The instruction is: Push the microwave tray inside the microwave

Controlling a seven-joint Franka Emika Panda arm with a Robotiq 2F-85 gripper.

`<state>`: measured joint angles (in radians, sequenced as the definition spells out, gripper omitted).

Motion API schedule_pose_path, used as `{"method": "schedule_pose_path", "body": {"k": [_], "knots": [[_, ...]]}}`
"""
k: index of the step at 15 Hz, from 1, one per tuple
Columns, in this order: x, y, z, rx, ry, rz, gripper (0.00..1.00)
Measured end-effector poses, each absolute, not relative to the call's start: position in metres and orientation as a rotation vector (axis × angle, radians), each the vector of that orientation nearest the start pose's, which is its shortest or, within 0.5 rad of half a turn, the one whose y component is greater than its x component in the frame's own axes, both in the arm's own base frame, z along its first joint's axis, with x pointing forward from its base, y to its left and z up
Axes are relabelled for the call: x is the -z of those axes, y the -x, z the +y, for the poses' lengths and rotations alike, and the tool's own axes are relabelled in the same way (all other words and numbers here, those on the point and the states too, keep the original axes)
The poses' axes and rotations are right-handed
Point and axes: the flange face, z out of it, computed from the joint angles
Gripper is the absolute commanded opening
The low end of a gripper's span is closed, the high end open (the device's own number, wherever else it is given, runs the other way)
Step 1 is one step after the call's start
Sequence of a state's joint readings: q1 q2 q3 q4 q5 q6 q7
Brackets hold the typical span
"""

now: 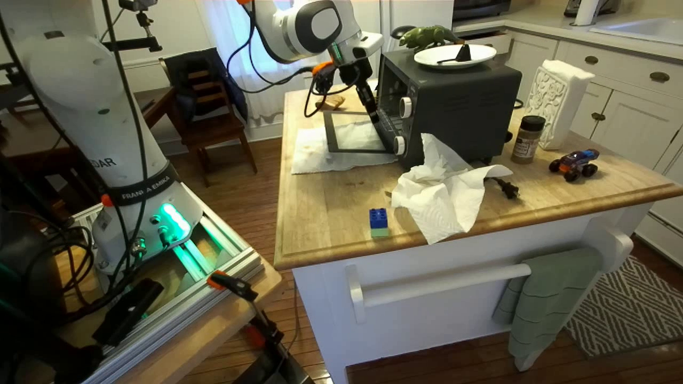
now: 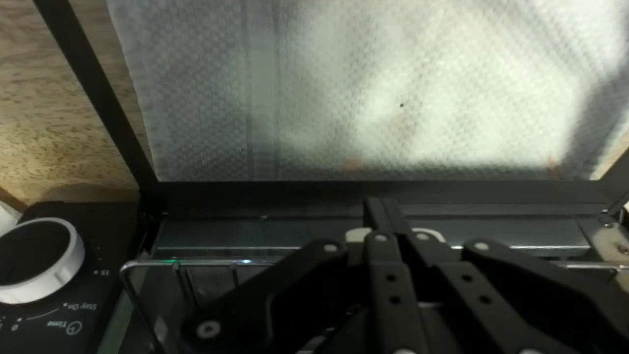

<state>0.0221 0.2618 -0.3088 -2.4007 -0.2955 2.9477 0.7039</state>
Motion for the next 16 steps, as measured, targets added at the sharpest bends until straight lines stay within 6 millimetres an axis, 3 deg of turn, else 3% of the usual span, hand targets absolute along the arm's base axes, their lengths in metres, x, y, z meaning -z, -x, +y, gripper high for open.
{"method": "schedule_pose_path", "body": {"k": [7, 16], "knots": [[-0.227, -0.527, -0.150, 0.640, 3.055, 1.122, 0.00], [-0.222, -0.532, -0.147, 0.681, 3.081, 1.185, 0.00]]}}
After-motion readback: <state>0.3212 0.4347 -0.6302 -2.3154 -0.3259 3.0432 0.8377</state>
